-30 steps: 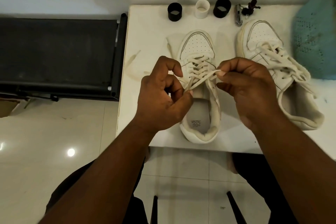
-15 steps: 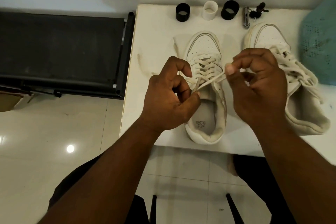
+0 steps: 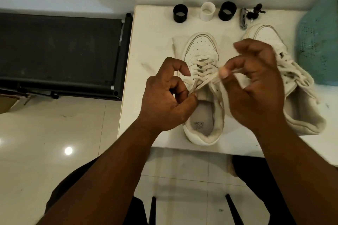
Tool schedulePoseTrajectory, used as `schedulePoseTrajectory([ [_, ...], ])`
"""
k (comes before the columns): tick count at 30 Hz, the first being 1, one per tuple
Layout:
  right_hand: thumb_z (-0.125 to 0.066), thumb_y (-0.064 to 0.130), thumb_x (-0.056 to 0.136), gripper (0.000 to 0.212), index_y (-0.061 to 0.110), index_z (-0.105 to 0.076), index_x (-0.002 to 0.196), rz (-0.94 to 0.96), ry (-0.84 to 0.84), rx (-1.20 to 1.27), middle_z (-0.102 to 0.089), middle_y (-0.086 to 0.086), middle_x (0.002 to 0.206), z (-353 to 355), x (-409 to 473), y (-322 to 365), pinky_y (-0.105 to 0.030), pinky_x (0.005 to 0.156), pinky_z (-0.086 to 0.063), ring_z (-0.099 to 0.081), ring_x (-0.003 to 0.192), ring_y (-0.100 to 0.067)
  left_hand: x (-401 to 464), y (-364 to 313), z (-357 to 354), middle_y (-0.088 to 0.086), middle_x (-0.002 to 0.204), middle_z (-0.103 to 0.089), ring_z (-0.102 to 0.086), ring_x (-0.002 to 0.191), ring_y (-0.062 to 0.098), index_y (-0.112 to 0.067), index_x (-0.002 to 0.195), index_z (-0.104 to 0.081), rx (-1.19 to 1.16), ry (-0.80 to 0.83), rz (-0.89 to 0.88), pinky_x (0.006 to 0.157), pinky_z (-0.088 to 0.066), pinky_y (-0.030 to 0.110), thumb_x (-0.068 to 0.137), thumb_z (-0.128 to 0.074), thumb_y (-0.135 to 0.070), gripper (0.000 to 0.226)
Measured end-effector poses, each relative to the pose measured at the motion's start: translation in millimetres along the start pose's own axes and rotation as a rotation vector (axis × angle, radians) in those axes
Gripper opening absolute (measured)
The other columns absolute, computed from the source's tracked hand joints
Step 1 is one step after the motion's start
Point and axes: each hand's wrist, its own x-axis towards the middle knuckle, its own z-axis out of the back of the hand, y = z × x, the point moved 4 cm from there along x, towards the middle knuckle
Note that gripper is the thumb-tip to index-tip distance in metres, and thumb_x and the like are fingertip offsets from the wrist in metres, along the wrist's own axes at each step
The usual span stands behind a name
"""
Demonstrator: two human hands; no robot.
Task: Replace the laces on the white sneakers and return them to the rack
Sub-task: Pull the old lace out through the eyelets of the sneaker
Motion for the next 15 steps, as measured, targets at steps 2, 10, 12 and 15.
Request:
schedulePoseTrajectory([
  [2, -0.067, 0.028, 0.094, 0.004, 0.025, -0.064, 0.094, -0.085, -0.063, 0.000, -0.052, -0.002, 0.131, 4, 3, -9, -0.017, 0.093, -0.044, -0.047, 0.113, 0.009, 0, 0, 0, -0.006, 0.051, -0.055, -0.048, 0.043, 0.009, -0.022, 0.104, -0.047, 0.006, 0.001, 0.001, 0.055, -0.036, 0.012, 0.074, -0.078, 0.008, 0.052],
  [10, -0.074, 0.026, 0.082, 0.010, 0.021, -0.073, 0.091, 0.084, 0.238, -0.026, -0.040, -0.005, 0.152, -17, -8, 8, -0.029, 0.107, -0.038, -0.039, 0.141, -0.022, 1, -3, -2, -0.004, 0.052, -0.056, -0.050, 0.043, 0.012, -0.019, 0.105, -0.048, 0.010, -0.004, -0.019, 0.053, -0.038, 0.015, 0.077, -0.083, 0.000, 0.049],
  [12, -0.072, 0.023, 0.085, 0.006, 0.017, -0.071, 0.087, 0.088, 0.175, -0.021, -0.045, -0.006, 0.146, -13, -7, 8, -0.021, 0.105, -0.035, -0.042, 0.137, -0.020, 1, -2, -2, -0.005, 0.052, -0.056, -0.049, 0.043, 0.011, -0.019, 0.105, -0.048, 0.021, -0.004, -0.020, 0.054, -0.037, 0.013, 0.075, -0.081, 0.003, 0.050],
  [15, -0.071, 0.019, 0.090, 0.007, 0.011, -0.069, 0.088, 0.028, -0.014, 0.002, -0.047, -0.004, 0.134, 2, -1, 4, -0.010, 0.100, -0.032, -0.046, 0.130, -0.014, 1, -1, -1, -0.004, 0.051, -0.055, -0.047, 0.043, 0.008, -0.020, 0.103, -0.049, 0.021, -0.002, -0.012, 0.055, -0.035, 0.011, 0.072, -0.078, 0.007, 0.049],
])
